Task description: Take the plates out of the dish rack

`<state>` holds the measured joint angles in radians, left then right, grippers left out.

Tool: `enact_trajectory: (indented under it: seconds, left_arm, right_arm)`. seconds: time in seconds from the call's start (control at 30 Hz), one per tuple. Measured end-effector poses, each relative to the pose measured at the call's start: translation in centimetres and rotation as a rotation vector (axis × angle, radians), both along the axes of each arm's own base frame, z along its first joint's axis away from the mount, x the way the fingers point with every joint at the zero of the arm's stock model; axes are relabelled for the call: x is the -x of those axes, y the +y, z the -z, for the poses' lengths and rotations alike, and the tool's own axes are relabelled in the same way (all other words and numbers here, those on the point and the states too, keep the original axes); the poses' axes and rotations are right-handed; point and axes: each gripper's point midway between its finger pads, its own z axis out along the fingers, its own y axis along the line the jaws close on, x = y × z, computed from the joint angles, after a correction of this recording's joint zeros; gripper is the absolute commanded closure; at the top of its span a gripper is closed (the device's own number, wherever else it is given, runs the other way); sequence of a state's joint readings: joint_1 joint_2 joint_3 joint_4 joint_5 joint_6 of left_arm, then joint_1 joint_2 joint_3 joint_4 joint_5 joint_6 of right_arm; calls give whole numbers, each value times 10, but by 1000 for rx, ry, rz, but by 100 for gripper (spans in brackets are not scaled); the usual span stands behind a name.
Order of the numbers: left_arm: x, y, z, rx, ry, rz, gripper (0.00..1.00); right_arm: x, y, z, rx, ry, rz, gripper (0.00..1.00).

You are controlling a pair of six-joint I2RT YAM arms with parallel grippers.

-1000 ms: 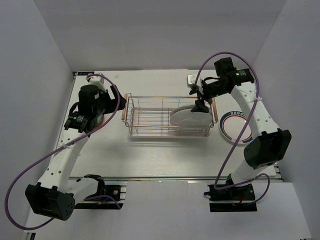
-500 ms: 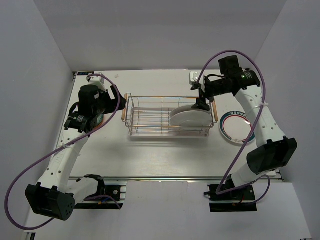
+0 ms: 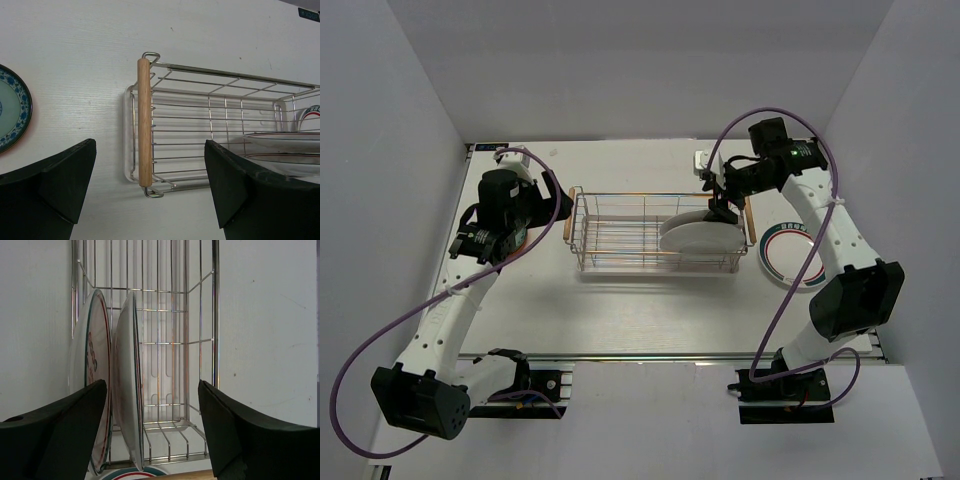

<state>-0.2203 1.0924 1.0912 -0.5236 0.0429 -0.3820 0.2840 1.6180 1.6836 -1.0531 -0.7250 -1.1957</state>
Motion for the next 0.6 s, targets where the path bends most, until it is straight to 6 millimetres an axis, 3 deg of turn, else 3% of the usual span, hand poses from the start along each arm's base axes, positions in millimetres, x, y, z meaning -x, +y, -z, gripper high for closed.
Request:
enact_trajectory:
  seconds: [0.17, 0.33, 0.6]
  left_arm:
    - [0, 0, 0, 0, 0, 0, 2]
    - [0, 0, 0, 0, 0, 1, 2]
    - [-2, 0, 4, -3, 12, 0, 2]
  right_arm:
    - [3, 0, 7, 8, 4, -19, 30]
    - [10, 1, 19, 15, 28, -47, 47]
    - [15, 4, 31, 20, 59, -73, 60]
